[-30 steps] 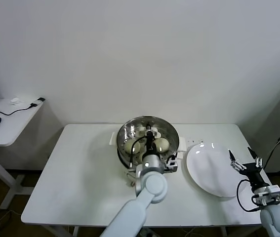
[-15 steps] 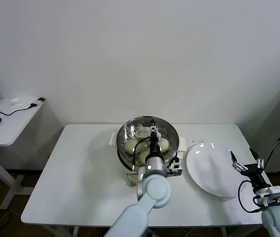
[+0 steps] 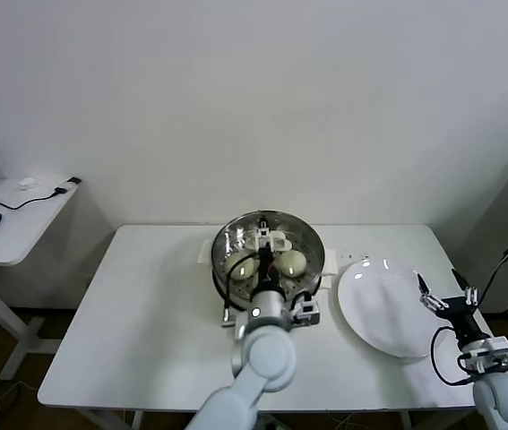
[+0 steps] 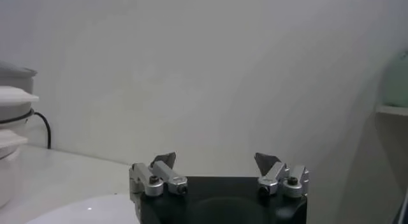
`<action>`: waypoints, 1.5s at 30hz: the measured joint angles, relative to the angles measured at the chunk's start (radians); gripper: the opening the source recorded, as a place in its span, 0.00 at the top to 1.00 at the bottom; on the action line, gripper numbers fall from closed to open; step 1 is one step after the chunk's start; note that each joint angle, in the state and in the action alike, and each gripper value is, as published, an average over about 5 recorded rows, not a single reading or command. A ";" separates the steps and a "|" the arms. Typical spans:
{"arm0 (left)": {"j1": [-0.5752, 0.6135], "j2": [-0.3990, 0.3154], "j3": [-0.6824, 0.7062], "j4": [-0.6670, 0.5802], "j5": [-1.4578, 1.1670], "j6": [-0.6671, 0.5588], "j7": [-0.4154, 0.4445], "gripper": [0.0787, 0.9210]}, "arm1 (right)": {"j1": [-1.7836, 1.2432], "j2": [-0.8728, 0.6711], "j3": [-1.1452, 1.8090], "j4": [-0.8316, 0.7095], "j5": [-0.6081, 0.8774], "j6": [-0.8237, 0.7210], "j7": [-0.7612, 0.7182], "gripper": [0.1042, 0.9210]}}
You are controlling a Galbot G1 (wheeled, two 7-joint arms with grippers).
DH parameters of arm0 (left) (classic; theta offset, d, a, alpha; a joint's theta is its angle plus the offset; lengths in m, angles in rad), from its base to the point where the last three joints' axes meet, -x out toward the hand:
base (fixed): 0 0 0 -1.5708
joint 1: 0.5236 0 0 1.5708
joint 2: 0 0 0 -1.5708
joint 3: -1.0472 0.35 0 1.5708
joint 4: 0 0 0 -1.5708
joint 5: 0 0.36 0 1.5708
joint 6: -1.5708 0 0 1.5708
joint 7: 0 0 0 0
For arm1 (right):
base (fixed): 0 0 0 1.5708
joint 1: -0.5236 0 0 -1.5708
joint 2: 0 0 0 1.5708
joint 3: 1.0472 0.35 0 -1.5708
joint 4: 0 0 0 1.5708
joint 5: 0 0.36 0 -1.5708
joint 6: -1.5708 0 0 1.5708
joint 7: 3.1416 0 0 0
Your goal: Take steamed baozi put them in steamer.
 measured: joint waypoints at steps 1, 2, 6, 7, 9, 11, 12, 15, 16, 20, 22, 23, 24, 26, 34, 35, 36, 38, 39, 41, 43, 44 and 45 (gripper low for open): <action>0.009 0.009 -0.004 -0.013 -0.003 0.000 -0.003 0.12 | 0.000 0.000 0.001 0.002 -0.001 -0.003 0.002 0.12; 0.019 0.018 -0.008 -0.026 -0.006 0.000 -0.007 0.12 | -0.001 0.001 0.002 0.003 -0.002 -0.007 0.004 0.12; 0.064 0.057 -0.032 -0.087 -0.036 0.000 -0.030 0.12 | -0.006 0.000 0.003 0.016 -0.009 -0.029 0.013 0.12; 0.077 0.067 -0.041 -0.103 -0.048 0.000 -0.039 0.12 | -0.007 0.000 0.004 0.021 -0.012 -0.036 0.015 0.12; 0.103 0.086 -0.061 -0.137 -0.079 0.000 -0.061 0.12 | -0.008 0.000 0.005 0.032 -0.016 -0.051 0.017 0.12; 0.130 0.106 -0.088 -0.173 -0.119 0.000 -0.088 0.12 | -0.008 0.001 0.009 0.039 -0.019 -0.063 0.017 0.12; 0.144 0.116 -0.103 -0.192 -0.144 0.000 -0.103 0.12 | -0.009 0.002 0.011 0.042 -0.020 -0.068 0.017 0.12; 0.190 0.142 -0.156 -0.245 -0.236 -0.008 -0.153 0.12 | -0.008 0.006 0.015 0.049 -0.020 -0.079 0.018 0.12; 0.207 0.148 -0.177 -0.262 -0.272 -0.018 -0.171 0.12 | -0.008 0.007 0.016 0.052 -0.020 -0.082 0.019 0.12; 0.282 0.159 -0.277 -0.315 -0.443 -0.109 -0.244 0.12 | -0.008 0.013 0.019 0.063 -0.019 -0.089 0.021 0.12; 0.322 0.160 -0.334 -0.335 -0.540 -0.176 -0.271 0.12 | -0.010 0.016 0.020 0.070 -0.019 -0.093 0.023 0.12; 0.343 0.160 -0.363 -0.343 -0.593 -0.212 -0.282 0.12 | -0.012 0.017 0.020 0.073 -0.019 -0.094 0.024 0.12; 0.364 0.159 -0.393 -0.351 -0.647 -0.247 -0.291 0.12 | -0.013 0.019 0.021 0.077 -0.019 -0.096 0.024 0.12; 0.406 0.156 -0.455 -0.364 -0.758 -0.313 -0.302 0.12 | -0.017 0.022 0.022 0.083 -0.019 -0.099 0.025 0.12; 0.559 0.129 -0.692 -0.370 -1.181 -0.539 -0.295 0.12 | -0.035 0.036 0.036 0.108 -0.017 -0.106 0.020 0.12; 0.576 0.126 -0.715 -0.365 -1.228 -0.562 -0.292 0.12 | -0.038 0.038 0.038 0.110 -0.016 -0.106 0.018 0.12; 0.591 0.122 -0.736 -0.360 -1.272 -0.583 -0.289 0.12 | -0.041 0.040 0.041 0.112 -0.015 -0.106 0.017 0.12; 0.620 0.114 -0.772 -0.348 -1.351 -0.622 -0.282 0.12 | -0.047 0.041 0.045 0.117 -0.013 -0.107 0.012 0.12; 0.634 0.111 -0.786 -0.341 -1.385 -0.639 -0.278 0.12 | -0.050 0.041 0.048 0.119 -0.012 -0.107 0.009 0.12; 0.659 0.105 -0.809 -0.329 -1.443 -0.671 -0.272 0.12 | -0.057 0.041 0.053 0.124 -0.010 -0.109 0.004 0.12; 0.682 0.098 -0.827 -0.319 -1.489 -0.696 -0.267 0.12 | -0.065 0.042 0.060 0.130 -0.007 -0.111 -0.001 0.12; 0.692 0.095 -0.835 -0.316 -1.509 -0.707 -0.266 0.12 | -0.070 0.042 0.063 0.133 -0.004 -0.113 -0.003 0.12; 0.702 0.092 -0.841 -0.314 -1.527 -0.717 -0.265 0.12 | -0.074 0.043 0.065 0.135 -0.001 -0.115 -0.004 0.12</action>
